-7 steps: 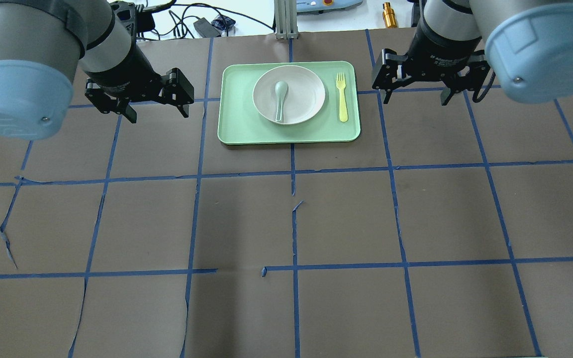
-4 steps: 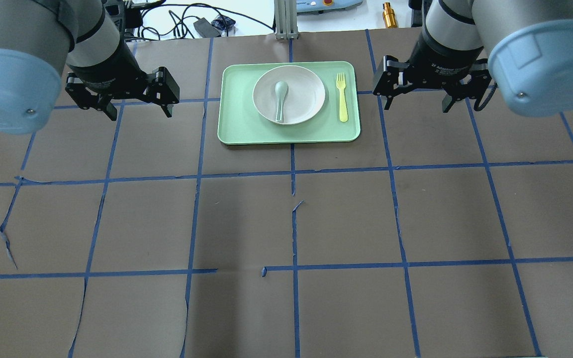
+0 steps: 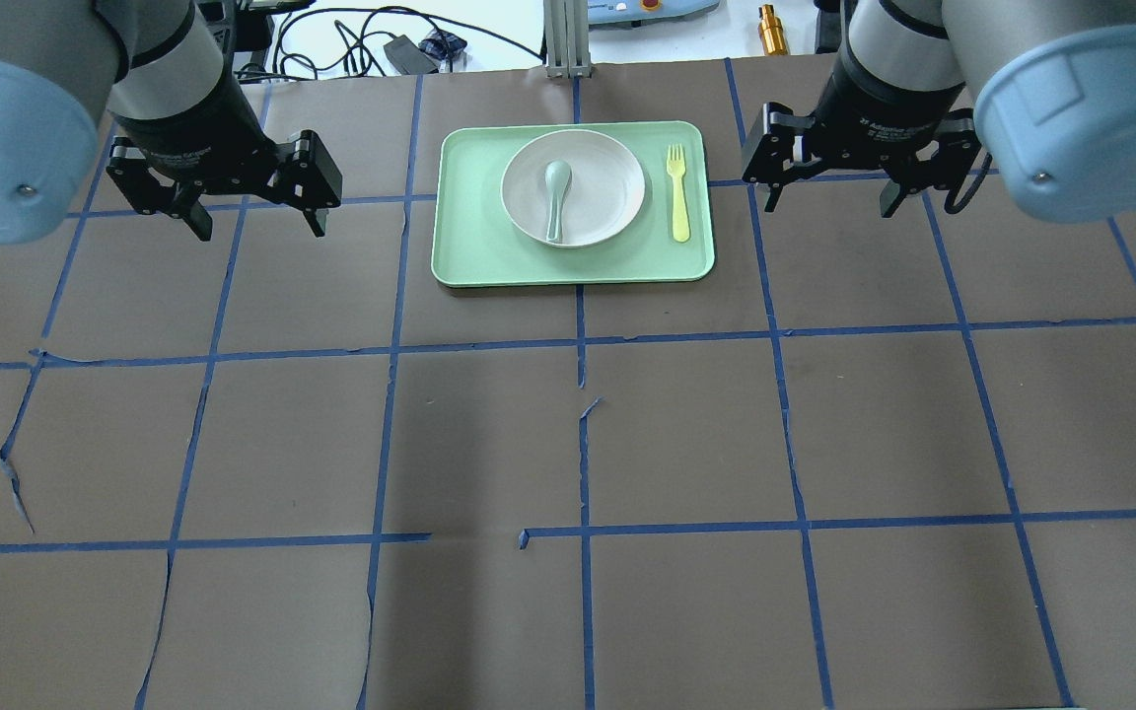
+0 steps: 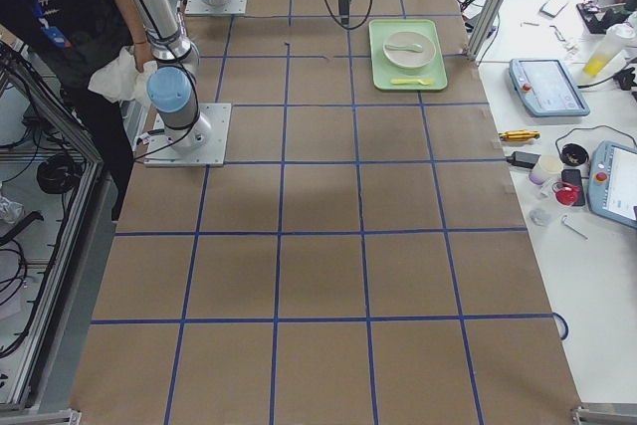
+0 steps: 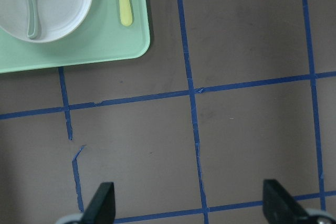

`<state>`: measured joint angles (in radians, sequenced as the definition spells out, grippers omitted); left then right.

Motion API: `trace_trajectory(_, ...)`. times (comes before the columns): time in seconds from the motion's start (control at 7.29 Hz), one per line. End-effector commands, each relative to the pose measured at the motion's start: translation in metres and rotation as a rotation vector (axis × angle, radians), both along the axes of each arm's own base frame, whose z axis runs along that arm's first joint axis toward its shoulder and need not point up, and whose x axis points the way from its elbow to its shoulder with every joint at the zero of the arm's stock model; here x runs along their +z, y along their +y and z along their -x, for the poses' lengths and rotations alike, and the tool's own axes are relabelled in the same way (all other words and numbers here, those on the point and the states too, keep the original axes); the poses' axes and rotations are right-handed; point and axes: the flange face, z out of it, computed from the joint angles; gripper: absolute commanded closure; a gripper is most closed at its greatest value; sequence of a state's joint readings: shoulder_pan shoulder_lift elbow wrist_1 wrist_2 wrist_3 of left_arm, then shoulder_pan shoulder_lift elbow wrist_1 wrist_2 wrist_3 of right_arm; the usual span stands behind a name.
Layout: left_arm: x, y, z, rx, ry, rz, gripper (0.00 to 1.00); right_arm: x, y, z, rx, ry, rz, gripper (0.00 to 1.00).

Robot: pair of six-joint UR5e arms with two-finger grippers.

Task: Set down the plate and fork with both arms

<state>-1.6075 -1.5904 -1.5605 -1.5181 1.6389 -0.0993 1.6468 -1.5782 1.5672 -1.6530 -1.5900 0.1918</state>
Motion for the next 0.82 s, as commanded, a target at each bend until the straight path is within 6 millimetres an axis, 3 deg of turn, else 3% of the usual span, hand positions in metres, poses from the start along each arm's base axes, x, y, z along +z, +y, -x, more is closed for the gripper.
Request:
trace_trajectory(0.0,-0.002,0.002,0.012,-0.018,0.045,-0.012,0.0,0.002,0.002,-0.001,0.006,-0.003,-0.005,0.0)
trace_trajectory(0.27,-0.002,0.006,0.025,-0.051,0.046,-0.011,0.0,0.002,0.002,-0.002,0.007,0.0,-0.006,0.0)
trace_trajectory(0.69,0.0,0.002,0.024,-0.052,0.042,0.007,0.0,0.0,0.002,-0.003,0.01,-0.001,-0.009,0.0)
